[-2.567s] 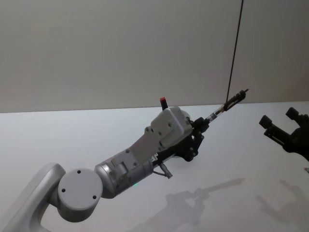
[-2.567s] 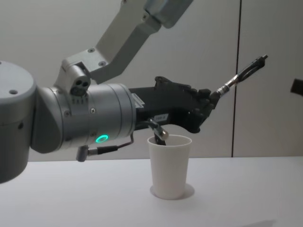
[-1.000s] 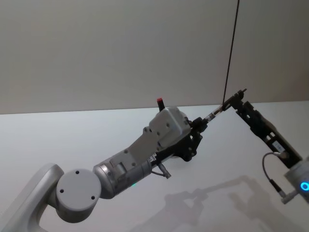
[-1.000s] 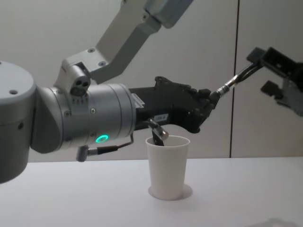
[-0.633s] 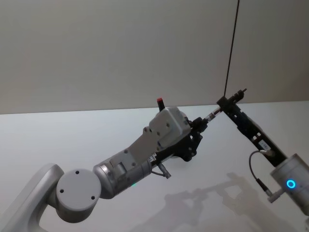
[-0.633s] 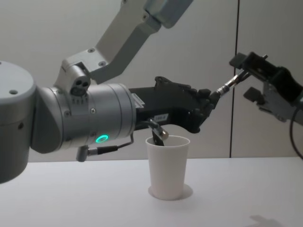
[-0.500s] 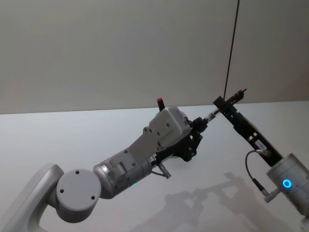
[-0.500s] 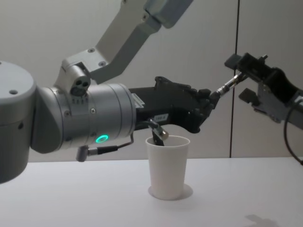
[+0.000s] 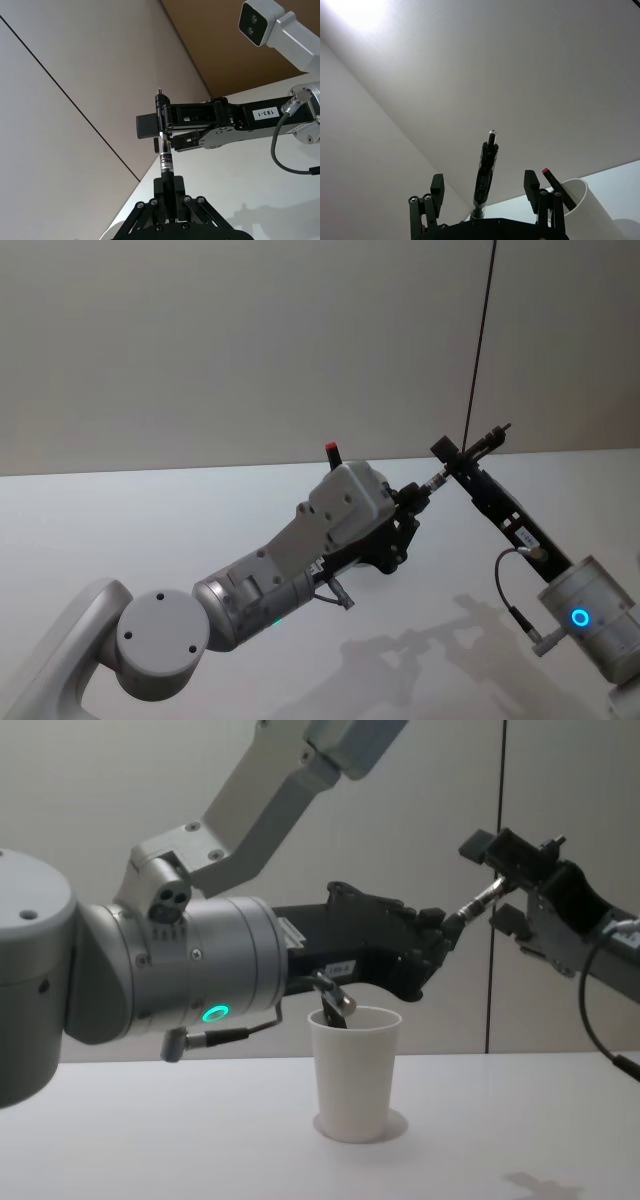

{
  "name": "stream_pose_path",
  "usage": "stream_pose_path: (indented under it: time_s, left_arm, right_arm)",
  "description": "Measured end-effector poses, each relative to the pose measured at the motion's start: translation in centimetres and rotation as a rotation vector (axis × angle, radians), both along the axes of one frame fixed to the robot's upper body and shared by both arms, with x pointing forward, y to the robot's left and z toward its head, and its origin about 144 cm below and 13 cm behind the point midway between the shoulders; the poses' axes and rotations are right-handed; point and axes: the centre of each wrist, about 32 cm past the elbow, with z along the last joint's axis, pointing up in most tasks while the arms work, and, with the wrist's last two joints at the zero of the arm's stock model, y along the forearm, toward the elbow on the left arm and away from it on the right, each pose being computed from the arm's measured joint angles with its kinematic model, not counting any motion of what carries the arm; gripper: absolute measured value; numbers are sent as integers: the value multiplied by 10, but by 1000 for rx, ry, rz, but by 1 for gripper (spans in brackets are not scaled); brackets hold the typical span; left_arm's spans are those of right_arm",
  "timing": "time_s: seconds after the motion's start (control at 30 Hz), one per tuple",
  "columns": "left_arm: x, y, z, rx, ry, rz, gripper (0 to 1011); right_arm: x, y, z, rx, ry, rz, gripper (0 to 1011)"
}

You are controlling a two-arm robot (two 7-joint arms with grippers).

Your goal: Place the pen into the pen holder.

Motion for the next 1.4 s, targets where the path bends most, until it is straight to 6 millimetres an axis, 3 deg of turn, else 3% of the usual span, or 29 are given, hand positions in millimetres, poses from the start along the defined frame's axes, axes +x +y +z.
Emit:
stream_pose_path:
  time_s: [0.7,1.0,1.4]
  left_arm:
    - [0,0,0,0,0,0,123]
    - [0,0,0,0,0,0,123]
    - [0,0,0,0,0,0,122]
  right_arm:
    - [-6,-5,2,11,-29,-22,986]
    - [-8,-9,2,15,-31,-29,790]
    - [-9,-12,3,32,-53,-37,368]
